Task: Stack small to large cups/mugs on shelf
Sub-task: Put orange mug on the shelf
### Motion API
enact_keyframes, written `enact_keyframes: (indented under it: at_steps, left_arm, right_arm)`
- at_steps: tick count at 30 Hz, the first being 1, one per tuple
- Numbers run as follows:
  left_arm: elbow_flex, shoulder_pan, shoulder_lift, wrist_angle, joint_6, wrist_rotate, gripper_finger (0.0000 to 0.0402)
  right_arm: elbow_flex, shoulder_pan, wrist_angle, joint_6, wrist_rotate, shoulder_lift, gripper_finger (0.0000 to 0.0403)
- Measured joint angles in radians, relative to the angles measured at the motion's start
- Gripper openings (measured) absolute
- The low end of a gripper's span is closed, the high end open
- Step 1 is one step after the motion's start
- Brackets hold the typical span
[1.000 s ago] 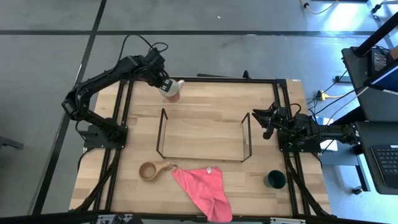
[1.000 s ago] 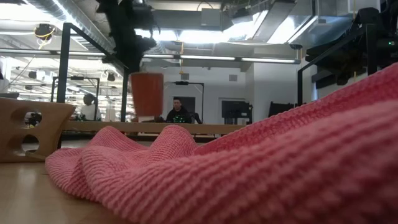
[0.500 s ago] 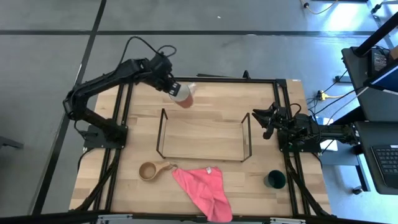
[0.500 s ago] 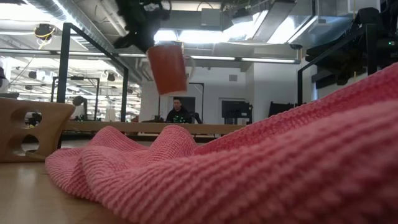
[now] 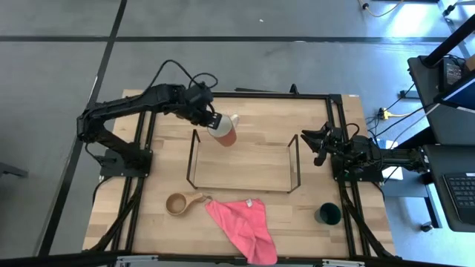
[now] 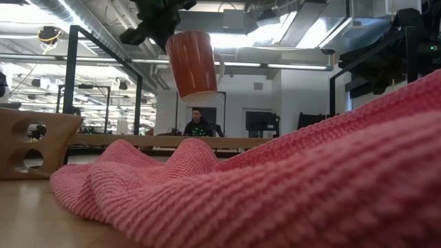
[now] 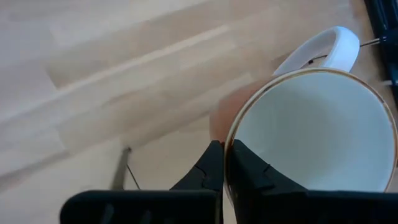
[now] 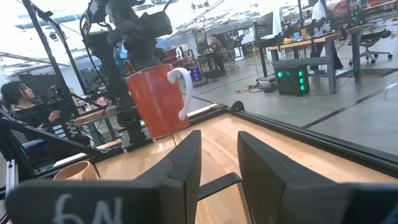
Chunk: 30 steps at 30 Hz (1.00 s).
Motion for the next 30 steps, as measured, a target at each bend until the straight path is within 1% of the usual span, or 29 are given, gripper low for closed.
enact_keyframes:
  at_steps: [3, 10, 18, 21, 25, 30]
  left_arm:
    - [0.0, -0.042, 0.0, -0.016, -0.077, -0.011, 0.0002]
    - [-0.001, -0.124, 0.0, -0.12, -0.249, -0.02, 0.0002]
    - [-0.001, -0.179, 0.017, -0.129, -0.394, -0.037, 0.0002]
    - [-0.002, -0.188, 0.046, -0.129, -0.397, -0.026, 0.0002]
    - [-0.002, -0.187, 0.088, -0.121, -0.364, -0.017, 0.0002]
    - [-0.002, -0.183, 0.116, -0.113, -0.261, 0.012, 0.0002]
  right_arm:
    - [0.0, 0.0, 0.0, 0.001, 0.0, 0.0, 0.0106]
    - [0.0, 0.0, 0.0, 0.001, 0.0, 0.0, 0.0106]
    - [0.0, 0.0, 0.0, 0.0, 0.0, 0.0, 0.0106]
    - [0.0, 0.0, 0.0, 0.001, 0.0, 0.0, 0.0106]
    - [0.0, 0.0, 0.0, 0.001, 0.0, 0.0, 0.0106]
    - [0.0, 0.0, 0.0, 0.0, 0.0, 0.0, 0.0106]
